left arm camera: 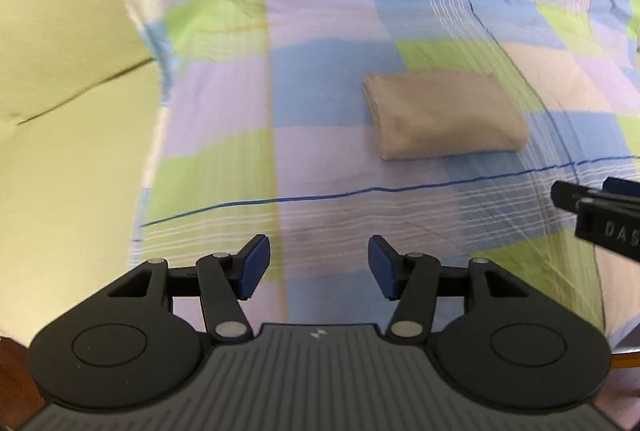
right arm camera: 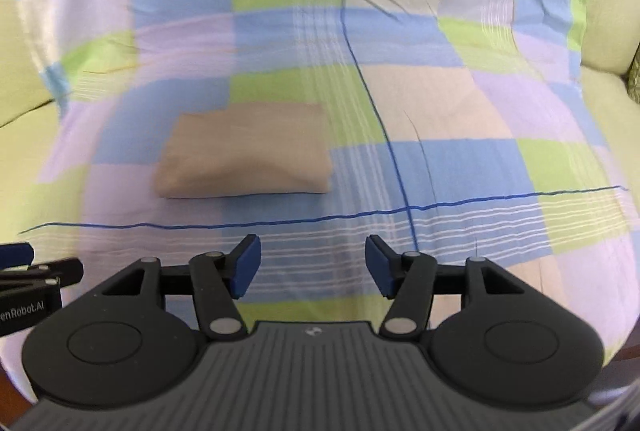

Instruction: Fold clothes

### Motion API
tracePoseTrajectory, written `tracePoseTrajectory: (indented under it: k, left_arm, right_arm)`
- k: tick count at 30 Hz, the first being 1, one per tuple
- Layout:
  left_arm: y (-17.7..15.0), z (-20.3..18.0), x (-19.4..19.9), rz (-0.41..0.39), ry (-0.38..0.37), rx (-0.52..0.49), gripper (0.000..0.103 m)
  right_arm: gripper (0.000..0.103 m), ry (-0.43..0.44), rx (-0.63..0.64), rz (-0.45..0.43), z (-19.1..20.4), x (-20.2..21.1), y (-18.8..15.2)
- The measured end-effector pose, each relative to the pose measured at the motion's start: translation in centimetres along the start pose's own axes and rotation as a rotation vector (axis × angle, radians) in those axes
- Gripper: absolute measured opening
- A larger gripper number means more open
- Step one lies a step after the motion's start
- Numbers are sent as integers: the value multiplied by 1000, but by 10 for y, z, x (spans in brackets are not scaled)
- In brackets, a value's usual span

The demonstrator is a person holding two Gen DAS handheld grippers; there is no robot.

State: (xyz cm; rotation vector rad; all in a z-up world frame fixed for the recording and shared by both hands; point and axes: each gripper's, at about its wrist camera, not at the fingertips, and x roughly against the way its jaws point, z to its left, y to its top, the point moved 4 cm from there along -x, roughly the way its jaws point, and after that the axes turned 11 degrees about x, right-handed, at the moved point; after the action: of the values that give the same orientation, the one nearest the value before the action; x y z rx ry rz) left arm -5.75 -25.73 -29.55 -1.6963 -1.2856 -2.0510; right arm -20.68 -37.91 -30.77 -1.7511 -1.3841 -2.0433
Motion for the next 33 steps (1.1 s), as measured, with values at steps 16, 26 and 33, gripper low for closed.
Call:
tracePoseTrajectory:
  k: [16,26,33]
  left_arm:
    - [1,42,92,-79,12,24,58]
    - [10,25,109,-88,-19,-28,60]
    - [12,16,94,-39,-26,-24,60]
  right_arm:
    - [66,-26,143,-140,46,130,24]
    - [69,-56,95,-161,24,154,20]
    - [70,-53,103,-131,18,149,15]
